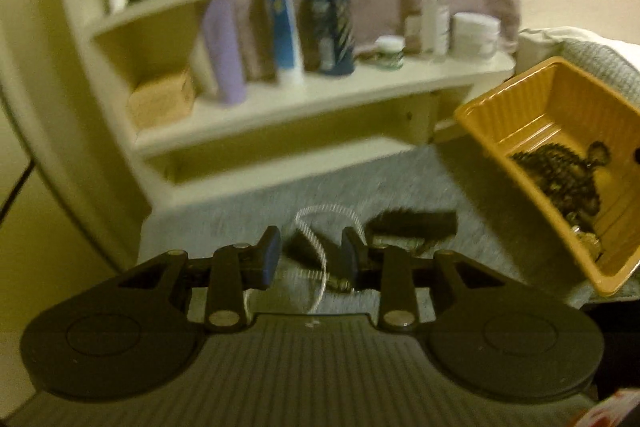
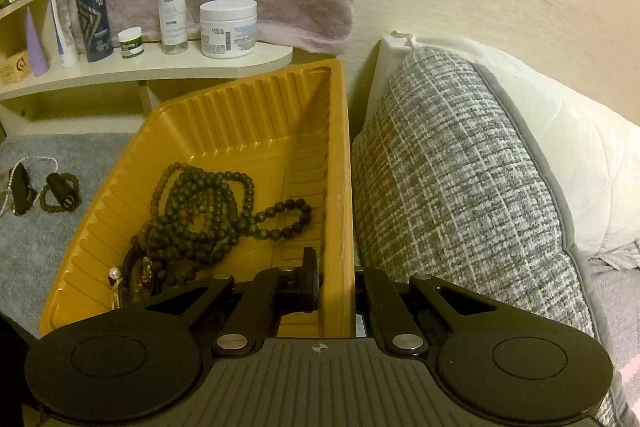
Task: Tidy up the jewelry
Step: 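Reach the left tool to the pearl strand on the towel and grasp it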
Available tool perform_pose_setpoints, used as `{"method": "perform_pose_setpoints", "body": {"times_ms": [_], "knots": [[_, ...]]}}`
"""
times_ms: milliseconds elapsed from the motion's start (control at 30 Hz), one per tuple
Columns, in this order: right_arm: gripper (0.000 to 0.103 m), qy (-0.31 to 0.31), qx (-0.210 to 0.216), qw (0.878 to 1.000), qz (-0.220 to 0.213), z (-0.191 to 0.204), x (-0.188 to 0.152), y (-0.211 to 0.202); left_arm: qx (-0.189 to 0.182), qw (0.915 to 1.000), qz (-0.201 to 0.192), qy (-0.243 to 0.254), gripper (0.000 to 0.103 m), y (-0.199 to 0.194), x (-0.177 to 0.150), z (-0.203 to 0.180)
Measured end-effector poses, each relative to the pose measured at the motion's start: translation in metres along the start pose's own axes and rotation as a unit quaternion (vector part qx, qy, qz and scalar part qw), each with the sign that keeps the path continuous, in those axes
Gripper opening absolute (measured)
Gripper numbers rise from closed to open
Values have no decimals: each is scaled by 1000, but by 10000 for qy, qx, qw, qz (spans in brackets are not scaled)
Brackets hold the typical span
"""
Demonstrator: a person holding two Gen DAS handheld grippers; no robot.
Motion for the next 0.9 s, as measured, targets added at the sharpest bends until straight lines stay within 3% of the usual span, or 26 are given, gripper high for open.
{"method": "perform_pose_setpoints", "body": {"times_ms": [167, 467, 567, 733, 800, 900], "knots": [[4, -10, -15, 10000, 25, 0, -2, 2, 105, 9994, 231, -250, 30, 8, -28, -3], [4, 1, -14, 10000, 25, 0, -3, 2, 251, 9991, 304, 143, 30, 31, -42, -22], [4, -1, -11, 10000, 24, 0, -3, 2, 349, 9982, 343, 354, 21, 41, -42, -23], [4, 0, -13, 10000, 26, 0, -3, 2, 399, 9962, 401, 661, 15, 53, -44, -22], [4, -5, -12, 10000, 24, 0, -3, 2, 387, 9958, 381, 731, 3, 52, -43, -21], [4, -10, -26, 10000, 27, -1, -4, 4, 397, 9957, 252, 798, 2, 45, -39, -18]]}}
Point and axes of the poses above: each gripper's, at about its wrist camera, not at the fingertips, and y roughly the way its jaws point, z to its left, x to its top, the point moved 4 cm from there along y, roughly the way its jaws point, and after that the axes turned 12 degrees about x, right-handed, at the moved point
